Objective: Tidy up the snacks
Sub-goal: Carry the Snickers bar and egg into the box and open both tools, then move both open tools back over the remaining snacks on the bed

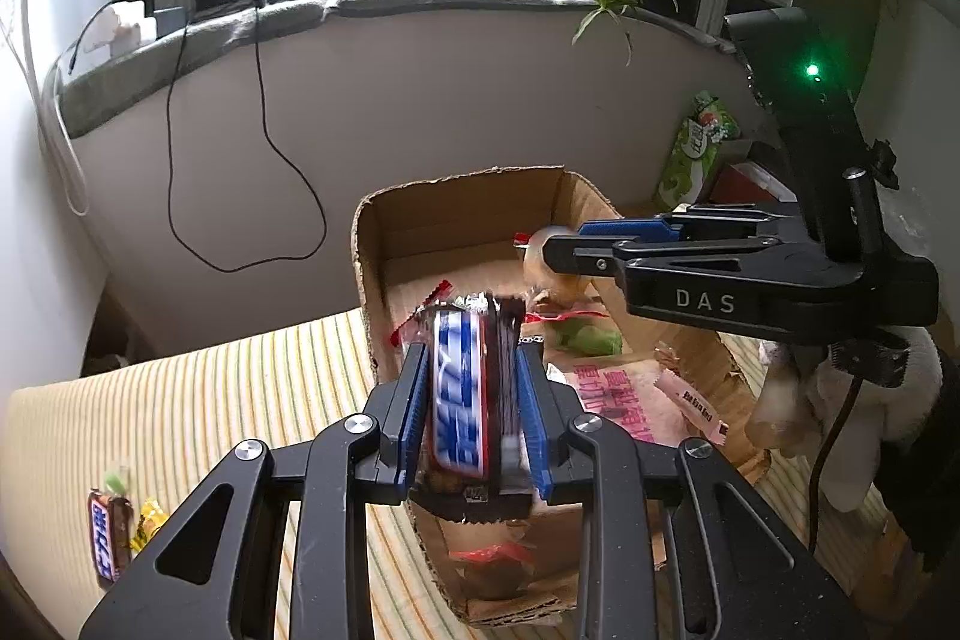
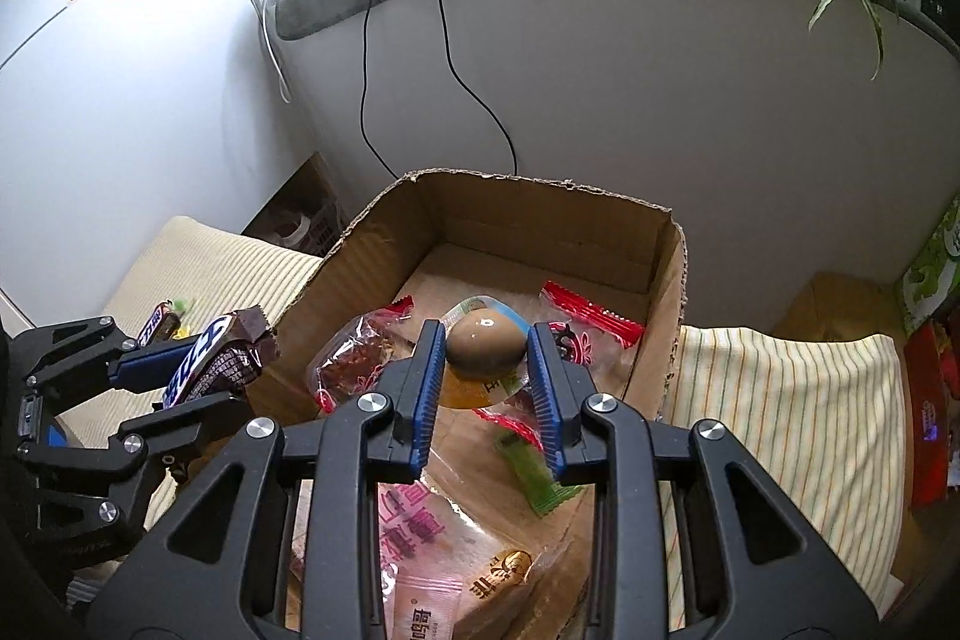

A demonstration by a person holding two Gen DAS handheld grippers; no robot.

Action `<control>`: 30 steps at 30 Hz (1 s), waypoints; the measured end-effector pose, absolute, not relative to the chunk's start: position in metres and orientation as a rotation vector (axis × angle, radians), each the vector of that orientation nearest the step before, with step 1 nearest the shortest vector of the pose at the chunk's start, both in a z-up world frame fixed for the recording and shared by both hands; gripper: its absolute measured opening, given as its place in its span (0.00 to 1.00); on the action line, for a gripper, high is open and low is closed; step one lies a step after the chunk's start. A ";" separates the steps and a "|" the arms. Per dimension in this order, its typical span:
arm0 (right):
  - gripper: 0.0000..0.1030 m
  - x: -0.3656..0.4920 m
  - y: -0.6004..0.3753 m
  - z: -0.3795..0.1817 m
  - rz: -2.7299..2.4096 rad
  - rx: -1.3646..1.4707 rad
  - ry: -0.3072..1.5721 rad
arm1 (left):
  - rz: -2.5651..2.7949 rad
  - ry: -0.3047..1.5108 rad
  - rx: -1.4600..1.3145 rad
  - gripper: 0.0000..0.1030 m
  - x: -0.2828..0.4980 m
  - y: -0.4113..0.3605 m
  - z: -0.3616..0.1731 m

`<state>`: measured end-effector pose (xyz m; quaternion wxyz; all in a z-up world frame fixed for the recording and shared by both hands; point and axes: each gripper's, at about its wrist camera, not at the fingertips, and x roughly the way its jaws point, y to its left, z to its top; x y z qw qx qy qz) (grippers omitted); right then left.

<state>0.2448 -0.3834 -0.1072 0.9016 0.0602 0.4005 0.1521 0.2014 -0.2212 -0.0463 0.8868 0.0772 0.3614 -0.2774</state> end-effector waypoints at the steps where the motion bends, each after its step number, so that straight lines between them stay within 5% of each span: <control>1: 0.30 0.245 -0.383 -0.107 0.313 0.125 0.828 | -0.577 0.749 0.159 0.30 0.201 -0.221 -0.046; 5: 0.55 0.243 -0.384 -0.105 0.297 0.129 0.817 | -0.573 0.739 0.158 0.35 0.199 -0.220 -0.043; 11: 0.73 0.240 -0.384 -0.100 0.277 0.131 0.804 | -0.569 0.733 0.151 0.44 0.196 -0.215 -0.041; 19: 0.82 0.235 -0.379 -0.093 0.269 0.118 0.800 | -0.557 0.711 0.148 0.68 0.186 -0.209 -0.034; 30: 0.84 0.221 -0.362 -0.074 0.265 0.098 0.787 | -0.537 0.679 0.120 0.68 0.172 -0.185 -0.022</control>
